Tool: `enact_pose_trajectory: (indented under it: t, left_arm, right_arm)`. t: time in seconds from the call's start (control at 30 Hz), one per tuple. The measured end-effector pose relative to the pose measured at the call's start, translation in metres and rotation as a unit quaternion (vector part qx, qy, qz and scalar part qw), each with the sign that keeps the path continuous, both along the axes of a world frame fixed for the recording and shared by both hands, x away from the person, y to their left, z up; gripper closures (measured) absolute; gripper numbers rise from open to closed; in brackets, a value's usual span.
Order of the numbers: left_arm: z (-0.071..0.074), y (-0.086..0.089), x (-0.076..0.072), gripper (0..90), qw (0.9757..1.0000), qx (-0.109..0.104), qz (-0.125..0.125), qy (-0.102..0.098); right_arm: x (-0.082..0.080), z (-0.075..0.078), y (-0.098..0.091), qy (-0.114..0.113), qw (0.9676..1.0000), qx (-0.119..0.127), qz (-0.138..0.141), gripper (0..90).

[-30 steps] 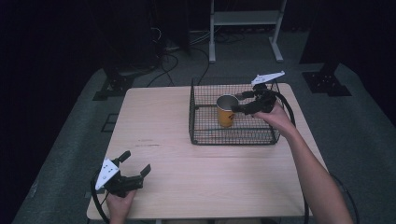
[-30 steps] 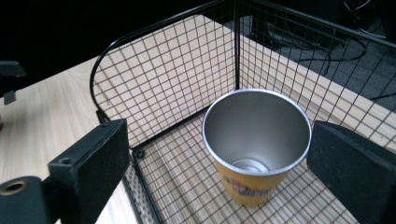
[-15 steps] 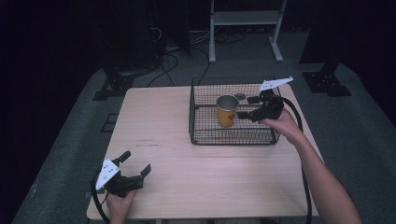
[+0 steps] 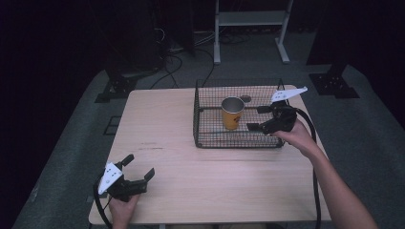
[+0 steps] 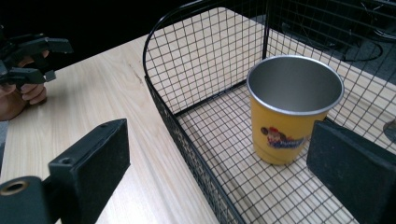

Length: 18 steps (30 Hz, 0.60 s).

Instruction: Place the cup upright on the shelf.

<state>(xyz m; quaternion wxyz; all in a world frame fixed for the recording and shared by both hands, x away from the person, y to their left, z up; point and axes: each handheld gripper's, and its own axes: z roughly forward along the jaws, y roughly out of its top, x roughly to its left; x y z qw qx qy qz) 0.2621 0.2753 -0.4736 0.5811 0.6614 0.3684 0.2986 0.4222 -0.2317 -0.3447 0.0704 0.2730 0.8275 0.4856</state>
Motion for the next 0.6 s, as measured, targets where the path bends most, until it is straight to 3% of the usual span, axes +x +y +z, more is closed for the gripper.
enact_pose_trajectory:
  t: [0.6]
  left_arm:
    - [0.0, 0.0, 0.0, 2.2, 1.0, 0.003, 0.0, 0.0]
  right_arm:
    - [-0.022, -0.016, -0.014, 0.011, 0.9999, 0.004, -0.002, 5.3]
